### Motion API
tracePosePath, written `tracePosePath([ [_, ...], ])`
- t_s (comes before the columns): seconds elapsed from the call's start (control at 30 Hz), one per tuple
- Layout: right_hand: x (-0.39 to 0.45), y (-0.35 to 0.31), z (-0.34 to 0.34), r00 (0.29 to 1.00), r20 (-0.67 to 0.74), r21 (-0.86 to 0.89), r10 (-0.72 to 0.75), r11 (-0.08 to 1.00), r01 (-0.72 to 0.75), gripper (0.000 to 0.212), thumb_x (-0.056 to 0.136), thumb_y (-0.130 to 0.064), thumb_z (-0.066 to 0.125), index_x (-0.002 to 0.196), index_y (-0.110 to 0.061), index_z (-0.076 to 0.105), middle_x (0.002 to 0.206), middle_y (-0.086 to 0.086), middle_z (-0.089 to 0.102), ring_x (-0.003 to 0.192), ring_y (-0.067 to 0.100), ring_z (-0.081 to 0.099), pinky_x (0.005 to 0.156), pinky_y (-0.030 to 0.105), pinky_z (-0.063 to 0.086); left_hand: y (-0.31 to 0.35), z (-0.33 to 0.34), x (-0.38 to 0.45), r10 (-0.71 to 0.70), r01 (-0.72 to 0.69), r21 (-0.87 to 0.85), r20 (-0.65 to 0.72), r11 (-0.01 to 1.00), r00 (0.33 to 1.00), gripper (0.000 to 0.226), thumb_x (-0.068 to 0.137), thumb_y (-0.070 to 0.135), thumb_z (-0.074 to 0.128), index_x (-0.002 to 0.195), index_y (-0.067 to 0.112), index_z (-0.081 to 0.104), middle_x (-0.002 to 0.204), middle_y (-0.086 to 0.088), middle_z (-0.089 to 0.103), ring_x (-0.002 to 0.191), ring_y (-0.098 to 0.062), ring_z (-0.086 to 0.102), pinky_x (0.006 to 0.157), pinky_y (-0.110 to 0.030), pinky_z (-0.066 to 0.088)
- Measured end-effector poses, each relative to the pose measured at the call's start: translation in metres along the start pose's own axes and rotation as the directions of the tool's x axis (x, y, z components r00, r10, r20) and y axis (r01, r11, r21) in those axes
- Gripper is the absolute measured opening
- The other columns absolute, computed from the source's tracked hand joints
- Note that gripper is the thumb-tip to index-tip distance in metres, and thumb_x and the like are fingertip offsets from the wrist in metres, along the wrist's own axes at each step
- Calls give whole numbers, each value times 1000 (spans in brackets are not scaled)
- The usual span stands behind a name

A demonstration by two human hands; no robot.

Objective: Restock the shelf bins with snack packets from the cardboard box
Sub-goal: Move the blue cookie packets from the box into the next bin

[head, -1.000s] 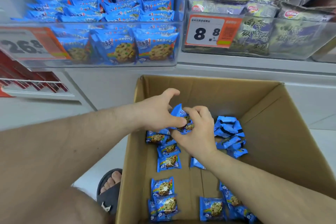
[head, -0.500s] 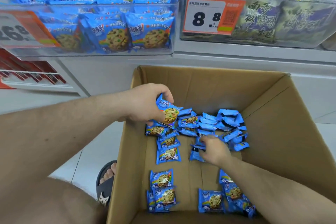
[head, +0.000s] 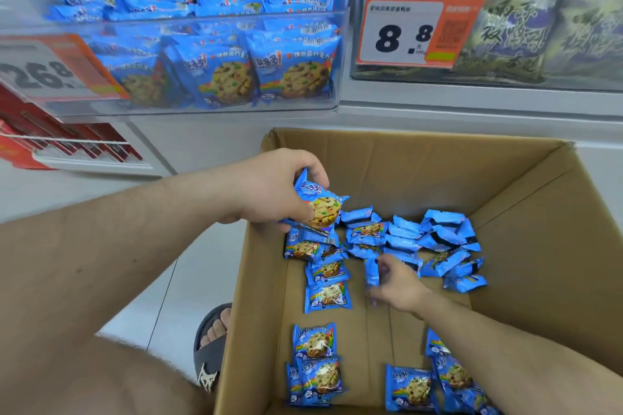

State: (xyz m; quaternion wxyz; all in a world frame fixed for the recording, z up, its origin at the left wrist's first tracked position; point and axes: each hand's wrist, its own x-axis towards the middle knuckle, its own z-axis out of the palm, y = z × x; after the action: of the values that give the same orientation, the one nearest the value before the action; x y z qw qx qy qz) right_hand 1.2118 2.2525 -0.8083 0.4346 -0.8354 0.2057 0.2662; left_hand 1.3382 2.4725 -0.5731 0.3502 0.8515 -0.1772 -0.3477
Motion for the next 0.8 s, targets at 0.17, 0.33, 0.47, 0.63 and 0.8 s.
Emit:
tracePosePath([
  [0.17,-46,-72,-44,998,6,552,-56,833,44,106,60,-12,90,148,-20,31,143,-3,48,113,21,61,98,39,50,4,-21,-14,32,-34,-45,-28,998,999,31,79,-1,73,92,25,62,95,-6,61,66,-16,63,62,-33,60],
  [0.33,-103,-135,-71,930,-56,666,-362,681,305,63,57,-3,85,114,-9,58,104,19,72,90,31,70,82,36,56,8,-47,-41,45,-47,-77,-24,996,999,30,82,-2,72,98,22,62,101,-12,63,60,-11,64,51,-27,56],
  [0.47,-128,-161,-87,894,-93,770,-438,537,343,78,40,-20,97,109,-7,64,101,21,70,86,30,68,77,36,56,4,-68,-62,105,-112,-206,-47,972,993,34,79,-7,71,97,20,64,101,-21,62,72,-21,65,61,-34,59],
  [0.63,-148,-181,-96,879,-35,862,-475,431,267,76,22,-16,88,94,0,75,93,22,69,82,40,65,77,59,54,1,-73,-79,174,-166,-269,5,949,985,35,82,-8,68,99,22,63,95,-10,63,72,-16,64,61,-33,57],
  [0.8,-174,-208,-103,875,-69,741,-478,563,366,74,30,0,69,103,8,59,85,22,67,73,33,65,66,41,56,3,-73,-86,215,-194,-304,38,933,976,33,86,-7,64,104,20,60,90,-6,62,64,-11,63,61,-32,57],
])
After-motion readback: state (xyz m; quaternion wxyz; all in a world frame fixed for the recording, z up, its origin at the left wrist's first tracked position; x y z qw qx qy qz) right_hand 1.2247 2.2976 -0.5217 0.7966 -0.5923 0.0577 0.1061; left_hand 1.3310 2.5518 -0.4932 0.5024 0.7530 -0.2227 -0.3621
